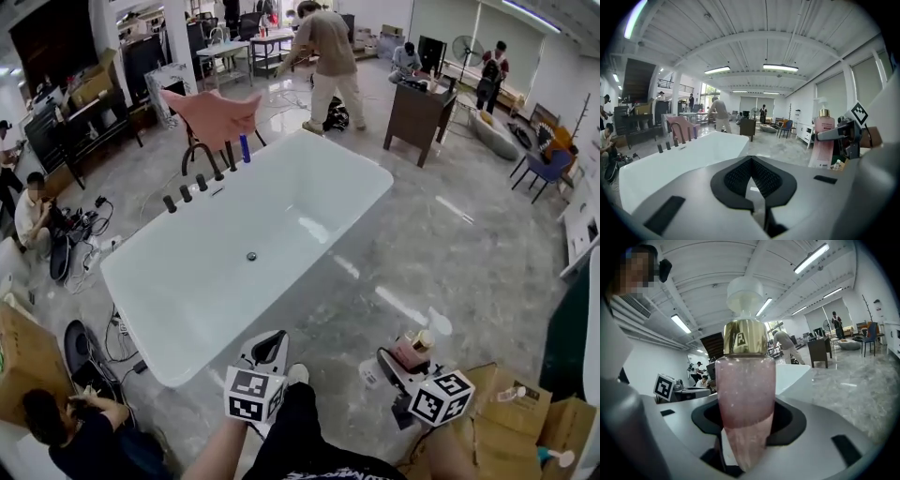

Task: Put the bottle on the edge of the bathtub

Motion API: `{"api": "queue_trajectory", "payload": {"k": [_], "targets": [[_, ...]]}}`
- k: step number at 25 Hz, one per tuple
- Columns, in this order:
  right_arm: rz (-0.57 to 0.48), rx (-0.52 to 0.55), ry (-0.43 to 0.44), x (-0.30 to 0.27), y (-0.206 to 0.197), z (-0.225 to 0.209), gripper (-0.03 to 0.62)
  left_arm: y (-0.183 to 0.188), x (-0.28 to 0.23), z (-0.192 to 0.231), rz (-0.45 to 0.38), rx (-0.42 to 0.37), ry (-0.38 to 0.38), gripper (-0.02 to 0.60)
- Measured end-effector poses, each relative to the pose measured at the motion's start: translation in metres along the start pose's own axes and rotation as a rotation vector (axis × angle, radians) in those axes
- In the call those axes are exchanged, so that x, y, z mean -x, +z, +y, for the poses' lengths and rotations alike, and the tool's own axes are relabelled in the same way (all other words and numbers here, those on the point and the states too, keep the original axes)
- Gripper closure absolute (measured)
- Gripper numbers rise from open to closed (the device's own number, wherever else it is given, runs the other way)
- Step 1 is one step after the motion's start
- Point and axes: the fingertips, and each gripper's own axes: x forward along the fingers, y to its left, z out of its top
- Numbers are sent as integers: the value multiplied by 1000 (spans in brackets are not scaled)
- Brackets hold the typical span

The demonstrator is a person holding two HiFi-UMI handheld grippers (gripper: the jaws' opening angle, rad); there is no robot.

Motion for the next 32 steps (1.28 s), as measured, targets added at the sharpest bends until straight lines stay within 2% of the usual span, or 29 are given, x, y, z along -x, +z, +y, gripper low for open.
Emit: {"api": "queue_trajectory", "payload": {"k": [3, 7, 11, 14, 19, 22, 27, 32], "targets": [[8, 19, 1, -85, 46, -19, 365, 29, -59, 68, 1, 19, -1, 566], [-40, 40, 6, -185, 118, -35, 365, 77, -126, 145, -15, 34, 12, 566], [-47, 69, 21, -248, 165, -43, 365, 111, -166, 190, -23, 27, 24, 566], [-19, 97, 43, -284, 179, -49, 365, 112, -180, 216, -17, 57, 49, 566], [2, 134, 82, -350, 198, -62, 367, 106, -193, 270, -4, 100, 140, 566], [19, 138, 125, -393, 210, -72, 368, 110, -200, 301, -16, 91, 207, 566], [56, 167, 219, -479, 241, -99, 368, 119, -228, 343, -11, 123, 343, 566], [95, 204, 346, -579, 273, -146, 368, 131, -285, 373, 7, 186, 489, 566]]}}
